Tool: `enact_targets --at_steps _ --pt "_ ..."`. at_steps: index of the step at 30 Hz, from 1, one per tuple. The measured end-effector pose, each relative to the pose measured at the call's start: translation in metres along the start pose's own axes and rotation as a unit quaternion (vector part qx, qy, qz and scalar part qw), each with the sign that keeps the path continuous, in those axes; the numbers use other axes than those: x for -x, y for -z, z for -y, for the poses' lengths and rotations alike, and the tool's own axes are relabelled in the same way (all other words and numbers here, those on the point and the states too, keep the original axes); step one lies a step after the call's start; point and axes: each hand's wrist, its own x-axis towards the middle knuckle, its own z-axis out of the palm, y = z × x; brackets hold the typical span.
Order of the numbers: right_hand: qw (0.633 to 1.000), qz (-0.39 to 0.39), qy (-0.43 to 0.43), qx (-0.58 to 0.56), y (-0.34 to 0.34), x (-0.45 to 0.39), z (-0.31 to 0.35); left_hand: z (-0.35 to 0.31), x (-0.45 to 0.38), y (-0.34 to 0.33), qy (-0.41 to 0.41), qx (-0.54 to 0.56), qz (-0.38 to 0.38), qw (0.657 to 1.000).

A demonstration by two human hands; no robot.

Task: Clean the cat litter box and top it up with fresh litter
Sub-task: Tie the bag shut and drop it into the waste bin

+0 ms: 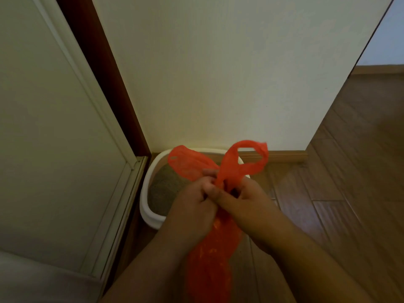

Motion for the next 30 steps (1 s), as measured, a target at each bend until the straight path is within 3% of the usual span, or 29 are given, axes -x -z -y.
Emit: enact_targets --at_steps 6,10,21,30 --pt "0.993 -0.088 0.024 -0.076 0.004 -0.002 0.004 -0.003 -0.003 0.000 0.055 0.094 -0.028 0.994" --pt "0.992 -0.076 0.014 -0.100 0.003 -0.001 0.005 0.000 -0.008 0.002 0.103 0.158 -0.038 0.981" --pt "0.977 -0.062 -0.013 -0.204 0.011 -0.002 0.010 -0.004 -0.006 -0.005 0.074 0.250 -0.076 0.962" --pt "0.981 -0.021 -0.046 -0.188 0.021 -0.003 0.008 0.001 -0.004 -0.004 0.068 0.265 -0.025 0.962"
